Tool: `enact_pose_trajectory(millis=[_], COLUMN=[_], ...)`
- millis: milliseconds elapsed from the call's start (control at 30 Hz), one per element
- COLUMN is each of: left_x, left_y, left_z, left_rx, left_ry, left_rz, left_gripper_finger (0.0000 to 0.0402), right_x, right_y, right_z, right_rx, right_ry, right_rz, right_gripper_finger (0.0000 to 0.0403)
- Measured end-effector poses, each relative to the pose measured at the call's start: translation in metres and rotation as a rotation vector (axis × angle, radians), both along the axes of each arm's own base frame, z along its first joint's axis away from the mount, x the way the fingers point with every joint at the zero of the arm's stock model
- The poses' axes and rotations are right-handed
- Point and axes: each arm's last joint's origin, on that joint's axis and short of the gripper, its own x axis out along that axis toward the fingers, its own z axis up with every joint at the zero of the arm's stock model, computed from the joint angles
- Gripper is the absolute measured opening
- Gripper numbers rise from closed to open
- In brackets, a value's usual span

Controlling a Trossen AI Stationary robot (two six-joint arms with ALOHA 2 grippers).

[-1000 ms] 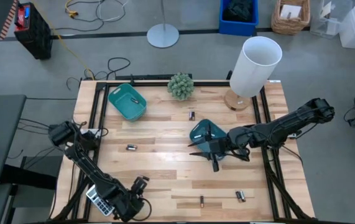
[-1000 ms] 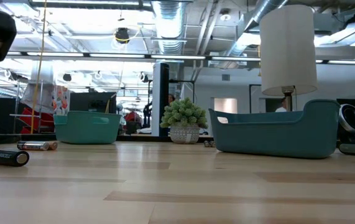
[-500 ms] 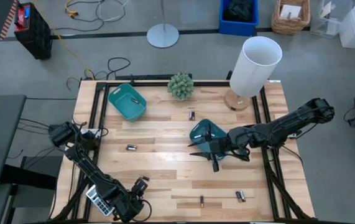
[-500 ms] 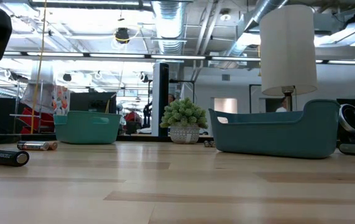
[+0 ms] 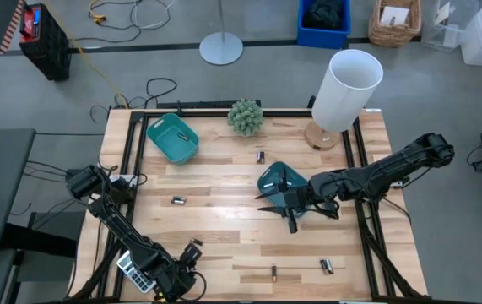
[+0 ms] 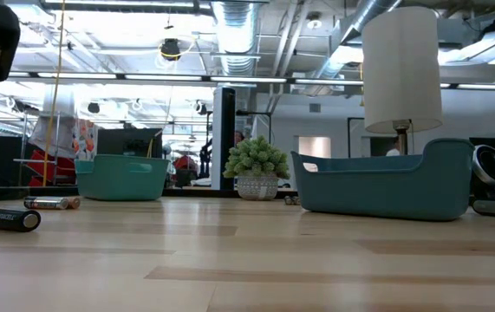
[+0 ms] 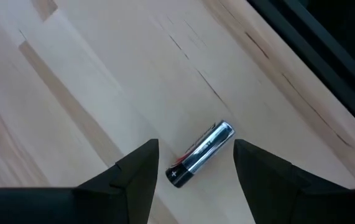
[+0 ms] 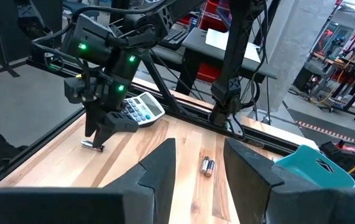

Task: Sort batteries
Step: Put the silver battery into the blue bin

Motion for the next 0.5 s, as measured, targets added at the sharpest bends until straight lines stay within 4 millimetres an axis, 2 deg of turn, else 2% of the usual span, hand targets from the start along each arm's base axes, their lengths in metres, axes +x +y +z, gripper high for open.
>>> enact_pose_trajectory(millis=[500], left_x=[0.002], left_y=[-0.001], left_z=[-0.016], left_rx=[0.045], left_ry=[0.03], left_rz=[-0.034], left_gripper_finger=[0.0203], right_x=[0.0], right_y=[0.0], right_z=[0.0], right_rx=[0.007], right_ry=[0.006], right_rz=[-0.002], right_gripper_finger=[0.0154])
